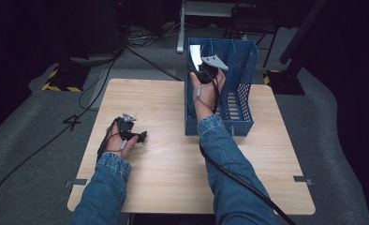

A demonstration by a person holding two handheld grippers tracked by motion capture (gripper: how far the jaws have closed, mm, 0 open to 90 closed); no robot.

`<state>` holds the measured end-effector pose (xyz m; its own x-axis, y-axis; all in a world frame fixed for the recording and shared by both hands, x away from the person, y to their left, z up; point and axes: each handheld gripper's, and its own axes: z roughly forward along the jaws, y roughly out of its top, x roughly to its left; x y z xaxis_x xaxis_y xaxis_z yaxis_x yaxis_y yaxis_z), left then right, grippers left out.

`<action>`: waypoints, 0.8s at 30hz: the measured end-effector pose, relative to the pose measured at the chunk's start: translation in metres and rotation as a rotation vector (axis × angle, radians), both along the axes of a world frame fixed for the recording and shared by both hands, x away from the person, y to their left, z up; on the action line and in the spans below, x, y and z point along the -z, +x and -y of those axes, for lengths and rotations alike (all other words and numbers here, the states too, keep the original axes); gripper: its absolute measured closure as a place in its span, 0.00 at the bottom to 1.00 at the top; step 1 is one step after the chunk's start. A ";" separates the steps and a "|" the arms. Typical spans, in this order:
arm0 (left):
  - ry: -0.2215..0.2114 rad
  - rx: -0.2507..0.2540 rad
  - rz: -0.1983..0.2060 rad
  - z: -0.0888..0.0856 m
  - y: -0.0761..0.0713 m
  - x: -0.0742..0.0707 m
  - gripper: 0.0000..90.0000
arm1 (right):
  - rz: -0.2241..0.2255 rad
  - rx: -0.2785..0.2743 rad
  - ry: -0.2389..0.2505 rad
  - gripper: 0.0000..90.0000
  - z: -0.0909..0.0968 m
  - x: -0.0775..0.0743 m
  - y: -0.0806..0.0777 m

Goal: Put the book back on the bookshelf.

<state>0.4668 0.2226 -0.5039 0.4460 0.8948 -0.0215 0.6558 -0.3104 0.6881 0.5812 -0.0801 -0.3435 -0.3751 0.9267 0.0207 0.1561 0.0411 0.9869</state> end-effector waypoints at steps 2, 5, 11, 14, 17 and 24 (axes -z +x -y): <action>0.000 0.001 0.001 -0.001 -0.003 0.000 0.16 | 0.007 -0.003 -0.007 0.42 0.002 -0.006 -0.005; -0.003 0.002 0.000 -0.003 -0.009 0.000 0.16 | 0.001 -0.036 -0.018 0.41 0.008 -0.013 -0.015; -0.003 0.003 0.004 -0.006 -0.018 0.000 0.16 | -0.019 -0.100 0.012 0.40 0.029 -0.026 -0.036; -0.007 0.000 0.002 -0.009 -0.023 0.000 0.17 | -0.029 -0.167 -0.006 0.40 0.045 -0.036 -0.049; -0.002 0.006 0.001 -0.011 -0.025 0.000 0.17 | -0.036 -0.199 0.004 0.40 0.066 -0.042 -0.062; -0.006 -0.005 0.004 -0.011 -0.031 0.001 0.17 | -0.070 -0.237 -0.025 0.39 0.113 -0.039 -0.094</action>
